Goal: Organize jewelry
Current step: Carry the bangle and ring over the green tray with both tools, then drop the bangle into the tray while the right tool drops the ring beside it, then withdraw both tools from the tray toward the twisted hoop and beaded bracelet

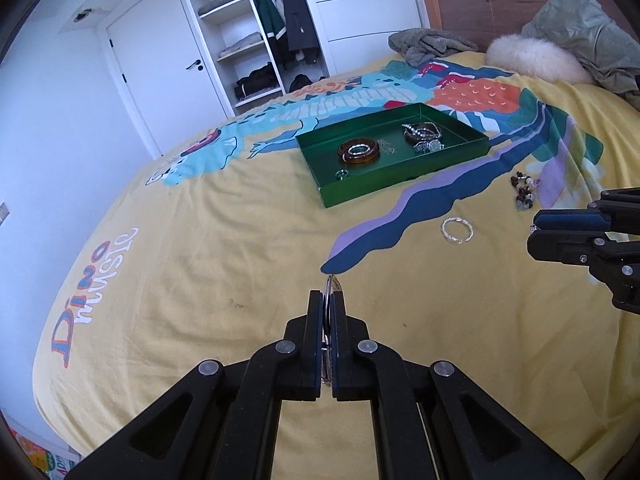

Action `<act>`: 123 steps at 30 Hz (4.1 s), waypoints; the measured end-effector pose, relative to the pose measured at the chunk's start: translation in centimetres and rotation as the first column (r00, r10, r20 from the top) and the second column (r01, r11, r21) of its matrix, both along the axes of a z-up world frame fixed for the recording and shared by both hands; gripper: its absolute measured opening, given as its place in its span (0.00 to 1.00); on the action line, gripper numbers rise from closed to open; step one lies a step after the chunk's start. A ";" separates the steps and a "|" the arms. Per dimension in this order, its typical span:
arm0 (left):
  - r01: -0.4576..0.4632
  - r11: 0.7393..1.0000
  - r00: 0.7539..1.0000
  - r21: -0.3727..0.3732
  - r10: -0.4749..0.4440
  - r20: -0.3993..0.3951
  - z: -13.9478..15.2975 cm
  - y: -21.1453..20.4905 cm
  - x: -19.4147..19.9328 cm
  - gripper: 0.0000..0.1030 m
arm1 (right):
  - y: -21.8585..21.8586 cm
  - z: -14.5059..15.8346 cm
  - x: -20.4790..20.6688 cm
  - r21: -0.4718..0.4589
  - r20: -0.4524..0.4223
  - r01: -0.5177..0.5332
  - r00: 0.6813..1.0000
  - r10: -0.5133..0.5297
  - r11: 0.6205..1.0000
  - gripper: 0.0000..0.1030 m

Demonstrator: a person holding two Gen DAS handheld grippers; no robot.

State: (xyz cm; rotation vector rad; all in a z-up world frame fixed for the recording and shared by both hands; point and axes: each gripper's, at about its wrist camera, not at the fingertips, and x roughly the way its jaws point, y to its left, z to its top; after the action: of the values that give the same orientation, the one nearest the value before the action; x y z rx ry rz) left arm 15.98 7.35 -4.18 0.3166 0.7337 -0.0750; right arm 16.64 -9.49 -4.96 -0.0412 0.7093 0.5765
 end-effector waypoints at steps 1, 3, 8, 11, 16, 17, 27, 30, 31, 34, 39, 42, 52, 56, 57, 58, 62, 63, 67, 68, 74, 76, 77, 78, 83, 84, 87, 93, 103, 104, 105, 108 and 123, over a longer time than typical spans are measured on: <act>0.006 1.000 1.000 -0.002 -0.006 0.004 0.3 -0.3 0.3 0.03 | -0.3 0.1 0.1 0.003 0.002 0.006 1.000 -0.006 1.000 0.18; 0.018 1.000 1.000 -0.004 -0.018 0.012 0.8 -0.7 0.9 0.03 | -1.1 0.4 0.6 0.007 0.004 0.022 1.000 -0.022 1.000 0.18; 0.048 0.999 0.998 -0.020 -0.048 0.032 2.3 -2.0 3.5 0.03 | -2.9 1.0 2.9 0.000 0.008 0.061 0.998 -0.061 0.998 0.18; 0.071 0.997 0.997 -0.026 -0.070 0.045 3.2 -2.9 5.8 0.03 | -3.9 1.8 5.1 -0.005 0.017 0.088 0.996 -0.088 0.996 0.18; 0.107 0.993 0.993 -0.050 -0.104 0.055 4.1 -4.8 10.2 0.03 | -5.0 3.2 9.6 -0.010 0.041 0.128 0.991 -0.128 0.992 0.18; 0.114 0.992 0.992 -0.056 -0.111 0.054 4.1 -5.2 11.2 0.03 | -5.2 3.4 10.8 -0.010 0.045 0.139 0.989 -0.138 0.990 0.18; 0.170 0.981 0.985 -0.093 -0.169 0.010 1.8 -10.0 20.0 0.03 | -7.9 1.0 20.5 -0.022 0.013 0.253 0.967 -0.253 0.967 0.18; 0.154 0.979 0.987 -0.137 -0.158 -0.015 0.6 -10.6 22.1 0.03 | -8.6 -0.8 22.7 -0.046 -0.010 0.277 0.961 -0.277 0.960 0.18; 0.146 0.977 0.988 -0.157 -0.152 -0.025 0.3 -10.4 22.8 0.03 | -8.8 -1.3 23.3 -0.051 -0.019 0.285 0.958 -0.286 0.957 0.18; 0.119 0.972 0.990 -0.203 -0.132 -0.049 -0.7 -10.1 24.4 0.03 | -9.1 -2.7 25.0 -0.075 -0.041 0.298 0.953 -0.302 0.952 0.18; 0.063 0.971 0.991 -0.229 -0.087 -0.097 -2.4 -8.8 25.8 0.03 | -8.6 -4.2 26.4 -0.125 -0.059 0.290 0.952 -0.299 0.949 0.18; 0.030 0.970 0.993 -0.243 -0.056 -0.100 -2.5 -7.9 26.2 0.03 | -8.7 -4.9 27.1 -0.131 -0.079 0.293 0.949 -0.305 0.947 0.18; -0.072 0.972 0.982 -0.223 0.030 -0.188 -5.4 -6.1 27.5 0.04 | -8.9 -6.5 27.6 -0.166 -0.113 0.287 0.945 -0.307 0.943 0.18; -0.118 0.964 0.972 -0.237 0.063 -0.227 -6.8 -5.2 27.8 0.05 | -8.8 -6.6 27.7 -0.181 -0.114 0.268 0.950 -0.291 0.946 0.19; -0.124 0.963 0.970 -0.238 0.067 -0.234 -7.1 -5.1 27.9 0.05 | -8.9 -6.6 27.8 -0.178 -0.117 0.267 0.950 -0.289 0.947 0.19; -0.128 0.963 0.969 -0.236 0.071 -0.238 -7.3 -5.0 27.8 0.06 | -8.9 -6.6 27.9 -0.175 -0.120 0.265 0.950 -0.288 0.948 0.19; -0.131 0.963 0.968 -0.236 0.072 -0.242 -7.5 -4.9 27.8 0.05 | -9.0 -6.7 27.9 -0.165 -0.128 0.263 0.950 -0.285 0.951 0.19; -0.132 0.962 0.967 -0.238 0.072 -0.246 -7.4 -4.8 27.8 0.06 | -9.1 -6.7 28.0 -0.162 -0.131 0.263 0.950 -0.285 0.951 0.19; -0.134 0.960 0.965 -0.247 0.069 -0.254 -7.2 -4.7 27.7 0.07 | -9.1 -6.6 28.0 -0.163 -0.141 0.267 0.946 -0.290 0.950 0.23; -0.133 0.958 0.964 -0.253 0.066 -0.256 -7.2 -4.5 27.7 0.09 | -9.1 -6.5 28.0 -0.167 -0.143 0.268 0.946 -0.292 0.949 0.24; -0.143 0.951 0.970 -0.275 0.080 -0.229 -5.0 -3.8 26.6 0.28 | -9.6 -5.2 27.2 -0.160 -0.135 0.281 0.943 -0.303 0.946 0.33; -0.142 0.950 0.974 -0.277 0.085 -0.209 -3.7 -3.6 25.9 0.30 | -9.8 -4.1 26.4 -0.138 -0.123 0.291 0.944 -0.308 0.947 0.34; -0.141 0.951 0.976 -0.277 0.086 -0.199 -3.1 -3.5 25.4 0.33 | -9.9 -3.4 26.0 -0.128 -0.113 0.296 0.944 -0.311 0.946 0.34; -0.139 0.950 0.978 -0.278 0.087 -0.189 -2.4 -3.3 24.9 0.34 | -9.9 -2.7 25.6 -0.122 -0.103 0.300 0.944 -0.313 0.946 0.34; -0.129 0.949 0.987 -0.287 0.095 -0.128 1.6 -2.7 21.8 0.43 | -10.0 1.7 22.3 -0.089 -0.038 0.314 0.947 -0.318 0.945 0.36; -0.127 0.948 0.988 -0.290 0.097 -0.116 2.4 -2.6 21.1 0.43 | -10.0 2.5 21.7 -0.084 -0.027 0.314 0.948 -0.318 0.946 0.38; -0.123 0.947 0.992 -0.297 0.104 -0.078 4.9 -2.2 18.8 0.48 | -9.8 5.2 19.4 -0.074 0.012 0.314 0.949 -0.314 0.946 0.39; -0.110 0.947 0.993 -0.302 0.118 0.007 10.0 -1.6 13.9 0.53 | -9.2 9.9 14.4 -0.049 0.085 0.301 0.951 -0.296 0.952 0.40; -0.107 0.946 0.979 -0.306 0.154 0.135 16.6 -1.3 4.7 0.55 | -7.9 16.3 5.1 -0.022 0.198 0.273 0.944 -0.263 0.962 0.40; -0.108 0.946 0.978 -0.307 0.157 0.140 17.0 -1.2 4.0 0.55 | -7.8 16.8 4.1 -0.020 0.209 0.270 0.943 -0.260 0.963 0.40; -0.110 0.945 0.976 -0.308 0.161 0.145 17.3 -1.2 3.2 0.55 | -7.8 17.2 3.4 -0.019 0.217 0.268 0.942 -0.257 0.963 0.40; -0.110 0.943 0.973 -0.314 0.167 0.158 18.1 -1.3 1.5 0.55 | -7.7 18.4 1.1 -0.019 0.242 0.262 0.938 -0.250 0.965 0.40; -0.091 0.957 0.962 -0.275 0.156 0.224 19.8 -2.5 -4.7 0.55 | -8.3 20.1 -5.7 0.007 0.288 0.259 0.924 -0.250 0.966 0.40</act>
State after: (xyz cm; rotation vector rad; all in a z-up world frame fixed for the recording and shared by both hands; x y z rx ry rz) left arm 11.33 4.82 15.58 0.0230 0.4895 -0.0129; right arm 10.90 -17.80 15.11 -0.0599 0.4304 0.2997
